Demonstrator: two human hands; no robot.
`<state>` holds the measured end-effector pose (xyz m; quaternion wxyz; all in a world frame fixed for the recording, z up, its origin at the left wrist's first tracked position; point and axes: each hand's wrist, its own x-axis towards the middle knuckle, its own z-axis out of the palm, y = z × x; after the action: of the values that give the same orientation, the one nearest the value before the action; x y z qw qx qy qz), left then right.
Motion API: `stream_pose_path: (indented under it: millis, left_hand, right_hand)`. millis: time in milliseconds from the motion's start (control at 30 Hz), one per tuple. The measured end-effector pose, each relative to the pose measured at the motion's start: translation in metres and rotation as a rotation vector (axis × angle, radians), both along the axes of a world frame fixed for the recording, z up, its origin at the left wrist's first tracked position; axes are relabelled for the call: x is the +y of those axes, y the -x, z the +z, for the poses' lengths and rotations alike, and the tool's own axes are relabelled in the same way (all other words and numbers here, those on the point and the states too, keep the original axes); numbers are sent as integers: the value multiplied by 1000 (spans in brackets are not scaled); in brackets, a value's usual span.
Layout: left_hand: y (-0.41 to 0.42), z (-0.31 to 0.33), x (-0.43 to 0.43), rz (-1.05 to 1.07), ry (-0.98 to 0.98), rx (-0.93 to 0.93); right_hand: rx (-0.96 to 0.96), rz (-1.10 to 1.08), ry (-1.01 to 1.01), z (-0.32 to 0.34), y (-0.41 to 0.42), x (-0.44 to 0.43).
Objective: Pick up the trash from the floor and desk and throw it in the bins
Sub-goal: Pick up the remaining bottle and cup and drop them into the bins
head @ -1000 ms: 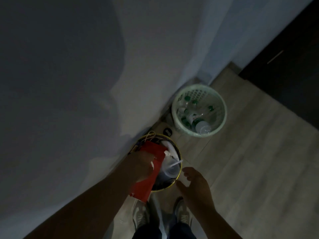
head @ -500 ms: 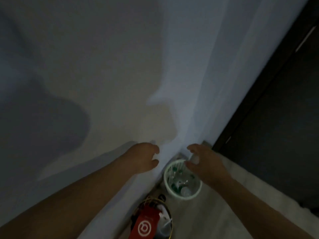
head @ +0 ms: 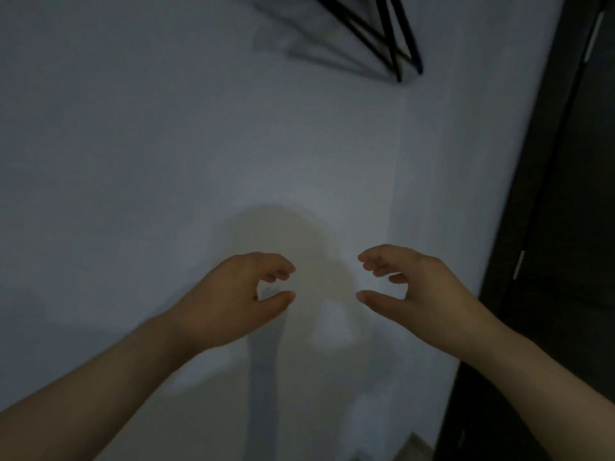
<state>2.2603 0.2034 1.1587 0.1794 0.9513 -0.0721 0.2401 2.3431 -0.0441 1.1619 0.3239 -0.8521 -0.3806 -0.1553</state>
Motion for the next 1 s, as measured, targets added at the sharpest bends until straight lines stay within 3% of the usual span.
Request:
stream_pose_path:
  millis: [233, 533, 733, 1000]
  left_hand:
    - [57, 31, -22, 218, -104, -50]
    - [214, 55, 6, 637, -125, -111]
    - [363, 68, 11, 955, -209, -87]
    - [616, 82, -41, 1359, -258, -86]
  right_hand:
    - [-109, 200, 7, 45, 12, -3]
    - [-181, 611, -82, 70, 91, 103]
    - [-201, 933, -102, 90, 214, 182]
    - [-231, 1354, -178, 97, 456, 234]
